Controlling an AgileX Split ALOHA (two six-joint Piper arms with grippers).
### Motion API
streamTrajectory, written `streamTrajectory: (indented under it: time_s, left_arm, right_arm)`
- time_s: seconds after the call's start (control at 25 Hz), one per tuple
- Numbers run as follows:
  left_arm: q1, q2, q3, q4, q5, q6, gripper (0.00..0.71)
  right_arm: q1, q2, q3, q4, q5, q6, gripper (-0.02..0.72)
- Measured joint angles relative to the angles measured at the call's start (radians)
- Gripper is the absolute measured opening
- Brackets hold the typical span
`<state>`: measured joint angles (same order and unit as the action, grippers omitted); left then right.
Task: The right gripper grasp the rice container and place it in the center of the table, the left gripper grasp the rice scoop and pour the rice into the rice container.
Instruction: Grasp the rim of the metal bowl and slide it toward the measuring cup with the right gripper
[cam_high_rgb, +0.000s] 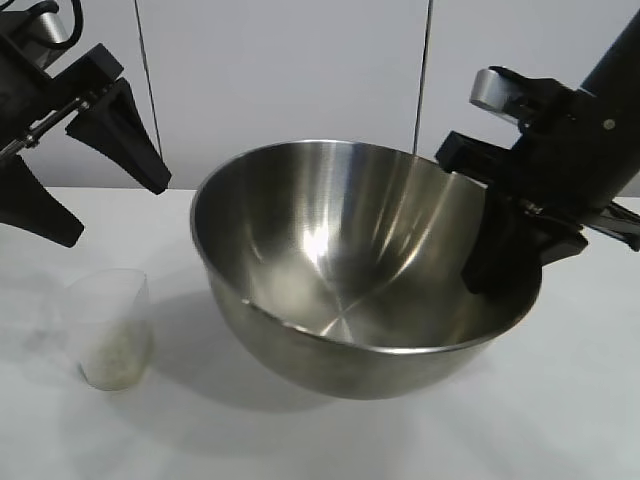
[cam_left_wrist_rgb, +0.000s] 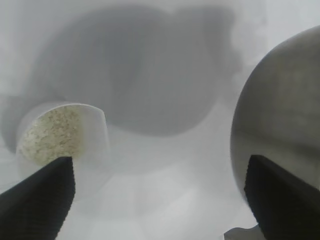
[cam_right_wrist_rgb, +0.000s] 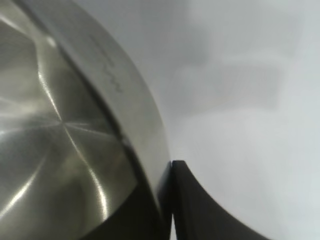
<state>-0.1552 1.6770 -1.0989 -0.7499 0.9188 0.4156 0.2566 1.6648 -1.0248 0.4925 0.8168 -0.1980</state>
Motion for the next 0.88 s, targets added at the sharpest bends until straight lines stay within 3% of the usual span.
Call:
streamTrajectory:
  time_s: [0.12, 0.4, 0.72, 0.88]
  left_arm:
    - [0.0, 0.0, 0.0, 0.0, 0.0, 0.0, 0.663]
    - [0.0, 0.0, 0.0, 0.0, -0.001, 0.0, 0.663]
    - [0.0, 0.0, 0.0, 0.0, -0.004, 0.0, 0.663]
    - [0.0, 0.0, 0.0, 0.0, -0.004, 0.0, 0.663]
  right_arm:
    - [0.044, 0.028, 0.0, -0.025, -0.036, 0.067, 0.019]
    - [0.103, 0.14, 0.003, -0.022, -0.153, 0.142, 0.019]
    - [0.106, 0.171, 0.003, 0.021, -0.219, 0.154, 0.022]
    - [0.106, 0.171, 0.003, 0.023, -0.221, 0.15, 0.114]
